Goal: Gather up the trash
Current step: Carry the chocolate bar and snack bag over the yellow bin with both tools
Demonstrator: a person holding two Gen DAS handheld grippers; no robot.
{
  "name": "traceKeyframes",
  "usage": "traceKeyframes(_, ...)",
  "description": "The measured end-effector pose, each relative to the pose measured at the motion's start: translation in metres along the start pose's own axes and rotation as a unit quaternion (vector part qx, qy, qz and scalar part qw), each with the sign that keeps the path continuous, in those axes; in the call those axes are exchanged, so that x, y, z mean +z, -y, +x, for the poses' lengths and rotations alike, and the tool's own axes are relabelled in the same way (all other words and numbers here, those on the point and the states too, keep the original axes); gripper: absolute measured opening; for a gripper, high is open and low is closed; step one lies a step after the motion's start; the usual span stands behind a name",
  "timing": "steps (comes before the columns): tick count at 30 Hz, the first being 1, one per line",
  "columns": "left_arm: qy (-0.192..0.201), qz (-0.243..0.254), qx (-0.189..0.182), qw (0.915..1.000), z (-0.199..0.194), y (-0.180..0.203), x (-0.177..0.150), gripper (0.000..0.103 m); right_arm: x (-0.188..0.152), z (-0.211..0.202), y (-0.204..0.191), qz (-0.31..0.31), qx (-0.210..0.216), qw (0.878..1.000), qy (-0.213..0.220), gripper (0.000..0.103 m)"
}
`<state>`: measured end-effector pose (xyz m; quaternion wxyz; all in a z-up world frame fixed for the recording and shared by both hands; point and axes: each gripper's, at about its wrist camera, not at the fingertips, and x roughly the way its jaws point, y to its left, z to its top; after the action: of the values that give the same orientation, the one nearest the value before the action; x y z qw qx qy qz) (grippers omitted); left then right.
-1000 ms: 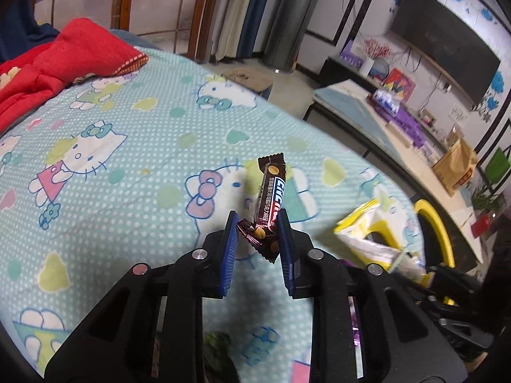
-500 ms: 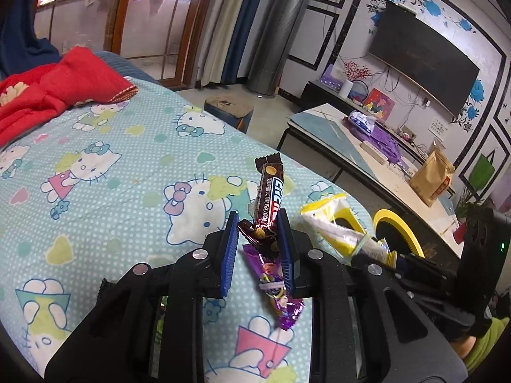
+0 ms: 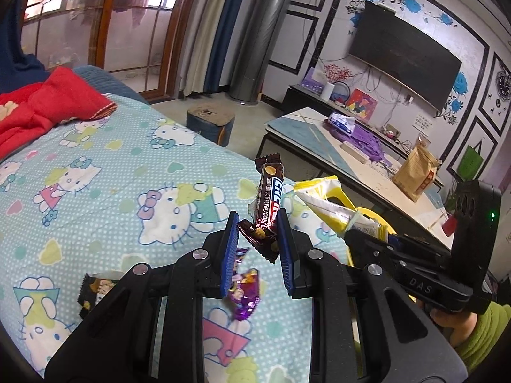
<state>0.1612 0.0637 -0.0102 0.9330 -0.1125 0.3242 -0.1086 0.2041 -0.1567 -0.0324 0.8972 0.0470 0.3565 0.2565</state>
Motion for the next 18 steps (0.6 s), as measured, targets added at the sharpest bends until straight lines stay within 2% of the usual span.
traceKeyframes(18,0.000,0.044,-0.037,0.9983,0.000,0.045,-0.005,0.018,0.007,-0.030,0.030,0.015,-0.034,0.999,0.023,0.032)
